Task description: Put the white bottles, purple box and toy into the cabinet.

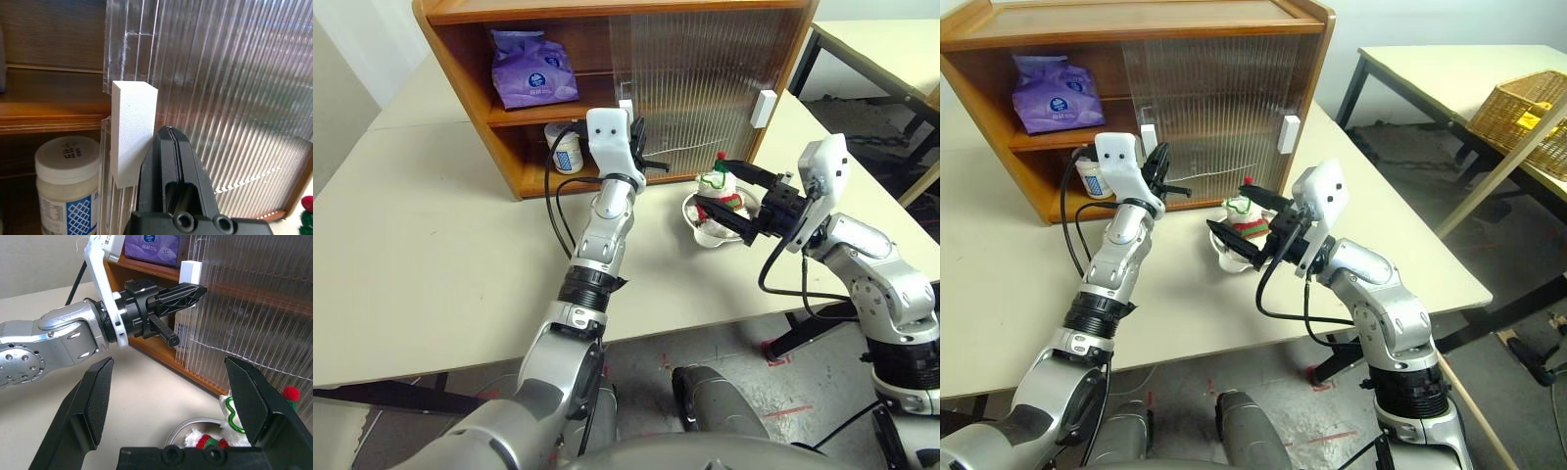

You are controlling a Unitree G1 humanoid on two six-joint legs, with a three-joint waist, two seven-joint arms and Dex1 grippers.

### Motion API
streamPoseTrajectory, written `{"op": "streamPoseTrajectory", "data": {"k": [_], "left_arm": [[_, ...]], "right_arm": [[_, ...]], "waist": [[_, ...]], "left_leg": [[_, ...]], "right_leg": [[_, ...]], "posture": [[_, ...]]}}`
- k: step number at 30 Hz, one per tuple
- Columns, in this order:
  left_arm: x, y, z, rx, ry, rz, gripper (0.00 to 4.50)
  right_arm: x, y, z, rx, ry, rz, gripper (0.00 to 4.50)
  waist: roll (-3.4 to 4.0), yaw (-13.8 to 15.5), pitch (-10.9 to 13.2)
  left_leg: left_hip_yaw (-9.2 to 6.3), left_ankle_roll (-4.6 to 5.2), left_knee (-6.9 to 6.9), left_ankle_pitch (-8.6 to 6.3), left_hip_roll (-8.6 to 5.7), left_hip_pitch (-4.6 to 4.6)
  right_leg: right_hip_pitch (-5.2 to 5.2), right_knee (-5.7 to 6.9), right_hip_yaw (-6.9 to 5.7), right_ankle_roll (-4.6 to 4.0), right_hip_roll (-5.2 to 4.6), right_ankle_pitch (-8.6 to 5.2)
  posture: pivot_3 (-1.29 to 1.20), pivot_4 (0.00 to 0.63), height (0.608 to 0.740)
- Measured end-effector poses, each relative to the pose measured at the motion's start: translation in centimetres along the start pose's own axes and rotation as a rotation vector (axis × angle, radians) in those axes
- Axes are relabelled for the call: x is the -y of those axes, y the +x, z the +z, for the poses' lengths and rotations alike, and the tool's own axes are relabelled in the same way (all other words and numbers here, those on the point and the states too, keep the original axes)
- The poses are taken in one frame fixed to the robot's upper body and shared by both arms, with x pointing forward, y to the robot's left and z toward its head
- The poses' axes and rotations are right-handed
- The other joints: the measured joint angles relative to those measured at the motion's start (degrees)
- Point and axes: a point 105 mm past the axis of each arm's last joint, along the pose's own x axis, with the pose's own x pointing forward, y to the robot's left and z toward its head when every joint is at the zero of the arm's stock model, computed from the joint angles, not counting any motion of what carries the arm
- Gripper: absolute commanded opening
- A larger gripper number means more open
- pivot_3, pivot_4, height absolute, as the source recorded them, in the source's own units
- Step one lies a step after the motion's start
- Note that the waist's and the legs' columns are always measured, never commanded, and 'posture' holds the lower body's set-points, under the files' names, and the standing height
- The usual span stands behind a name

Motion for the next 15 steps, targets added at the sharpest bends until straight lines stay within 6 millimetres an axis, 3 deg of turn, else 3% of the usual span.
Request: {"op": "streamPoseTrajectory", "data": {"k": [15], "left_arm": [[-2.5, -0.9, 0.6, 0.022, 0.028, 0.108, 0.04]], "right_arm": [[0.0, 0.1, 0.1, 0.004, -0.002, 0.002, 4.5]], "waist": [[0.0, -0.3, 0.0]], "left_leg": [[0.02, -0.05, -0.04, -0.04, 0.0, 0.0]], "right_leg": [[-0.06, 0.0, 0.0, -0.02, 0.01, -0.01]], "posture": [[-0.09, 0.083, 0.74]]}}
